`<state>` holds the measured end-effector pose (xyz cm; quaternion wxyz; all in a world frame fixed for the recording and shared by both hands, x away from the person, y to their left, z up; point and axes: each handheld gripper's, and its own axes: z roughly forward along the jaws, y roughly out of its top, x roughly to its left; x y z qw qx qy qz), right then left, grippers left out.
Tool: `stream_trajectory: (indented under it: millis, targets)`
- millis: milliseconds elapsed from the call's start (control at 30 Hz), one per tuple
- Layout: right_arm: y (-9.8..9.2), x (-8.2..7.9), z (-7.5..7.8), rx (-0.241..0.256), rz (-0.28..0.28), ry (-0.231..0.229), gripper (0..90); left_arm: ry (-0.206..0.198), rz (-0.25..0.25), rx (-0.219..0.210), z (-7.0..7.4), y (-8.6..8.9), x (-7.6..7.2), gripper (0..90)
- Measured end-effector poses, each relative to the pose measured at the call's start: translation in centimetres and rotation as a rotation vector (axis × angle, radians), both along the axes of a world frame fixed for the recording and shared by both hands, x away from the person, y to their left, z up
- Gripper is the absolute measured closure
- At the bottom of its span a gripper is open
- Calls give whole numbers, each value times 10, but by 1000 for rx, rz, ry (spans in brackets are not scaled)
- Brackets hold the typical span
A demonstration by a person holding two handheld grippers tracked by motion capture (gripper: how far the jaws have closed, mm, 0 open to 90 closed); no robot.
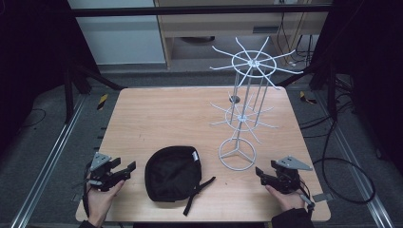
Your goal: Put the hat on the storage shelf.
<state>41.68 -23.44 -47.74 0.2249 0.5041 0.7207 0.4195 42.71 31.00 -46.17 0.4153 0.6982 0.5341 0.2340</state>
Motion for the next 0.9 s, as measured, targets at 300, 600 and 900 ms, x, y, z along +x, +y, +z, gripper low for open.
stream_trajectory:
  millis: [300,600,900]
  targets:
    - [26,-15,6,21,91,-28,314,26,-40,-6,4,-7,-16,356]
    - [62,-20,12,17,226,-65,364,35,-74,1,4,-16,-18,408]
    - [87,-14,20,51,258,-75,358,27,-108,16,4,-27,-22,431]
